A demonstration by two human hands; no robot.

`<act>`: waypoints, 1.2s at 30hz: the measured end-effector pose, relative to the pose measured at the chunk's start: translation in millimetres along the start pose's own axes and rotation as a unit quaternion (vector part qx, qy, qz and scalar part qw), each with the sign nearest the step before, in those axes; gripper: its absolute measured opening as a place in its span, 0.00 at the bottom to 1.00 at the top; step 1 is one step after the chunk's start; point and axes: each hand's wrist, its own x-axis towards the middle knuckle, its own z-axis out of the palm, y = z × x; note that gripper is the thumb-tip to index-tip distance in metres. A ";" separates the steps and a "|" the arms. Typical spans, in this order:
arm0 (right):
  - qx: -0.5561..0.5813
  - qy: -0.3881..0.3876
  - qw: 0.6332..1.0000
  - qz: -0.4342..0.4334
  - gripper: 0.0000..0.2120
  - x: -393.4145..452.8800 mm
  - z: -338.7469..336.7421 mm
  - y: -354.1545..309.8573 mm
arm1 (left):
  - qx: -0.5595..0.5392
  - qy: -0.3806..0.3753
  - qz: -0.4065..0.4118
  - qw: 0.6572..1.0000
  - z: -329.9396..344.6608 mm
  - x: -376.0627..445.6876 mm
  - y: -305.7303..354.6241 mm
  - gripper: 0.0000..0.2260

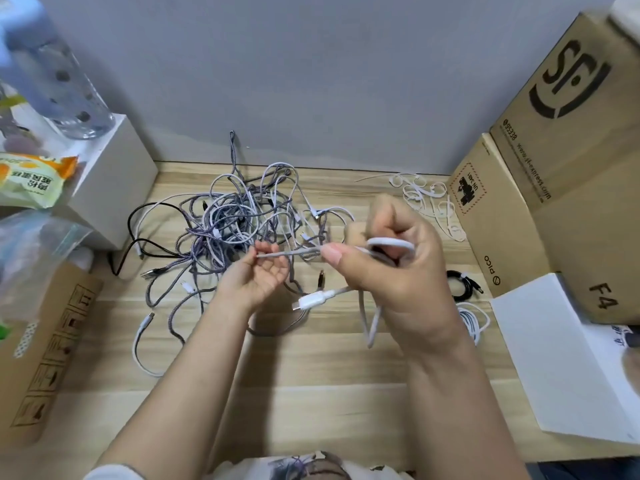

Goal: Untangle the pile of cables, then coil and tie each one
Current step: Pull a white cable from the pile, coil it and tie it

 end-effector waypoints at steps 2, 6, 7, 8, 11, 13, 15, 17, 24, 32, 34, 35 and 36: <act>0.037 -0.020 0.999 -0.024 0.21 -3.9 1.1 -9.7 | -0.001 -0.026 0.008 1.000 5.7 -1.7 5.1 0.15; -0.018 0.009 1.000 0.017 0.19 5.0 -4.1 3.7 | 0.056 -0.088 0.033 0.994 18.2 -12.4 6.5 0.19; -0.069 0.015 0.997 0.041 0.17 9.3 -7.0 16.0 | 0.079 -0.109 0.040 0.990 20.9 -17.4 4.9 0.22; -0.122 0.017 0.991 0.059 0.16 12.6 -8.8 28.1 | 0.105 -0.133 0.043 0.984 23.6 -22.4 2.9 0.24; -0.213 0.029 0.973 0.085 0.09 15.7 -7.3 70.5 | 0.160 -0.198 0.057 0.965 27.0 -33.9 -4.3 0.19; -0.216 0.038 0.970 0.103 0.02 16.5 0.0 90.2 | 0.183 -0.233 0.052 0.954 27.3 -39.4 -8.3 0.18; -0.230 0.051 0.966 0.108 0.08 19.5 5.1 103.2 | 0.203 -0.249 0.043 0.946 26.6 -43.4 -12.5 0.18; -0.243 0.051 0.958 0.142 0.11 23.7 7.7 109.6 | 0.200 -0.250 0.033 0.947 27.3 -47.0 -15.4 0.19; -0.152 0.013 0.956 0.252 0.21 29.2 6.7 101.2 | 0.263 -0.240 0.037 0.934 24.8 -48.0 -15.5 0.20; -0.016 0.046 0.974 0.221 0.14 23.5 23.5 82.0 | 0.115 -0.157 -0.066 0.979 26.6 -31.0 2.4 0.26; -0.041 -0.004 0.983 0.176 0.12 20.1 23.1 59.1 | 0.080 -0.120 -0.051 0.988 25.5 -24.0 12.1 0.28; -0.049 -0.028 0.986 0.159 0.11 17.3 23.7 45.9 | 0.073 -0.103 -0.037 0.991 24.5 -22.2 18.6 0.30; -0.054 -0.048 0.987 0.142 0.12 15.3 22.7 34.5 | 0.062 -0.093 -0.030 0.993 25.6 -19.6 24.0 0.31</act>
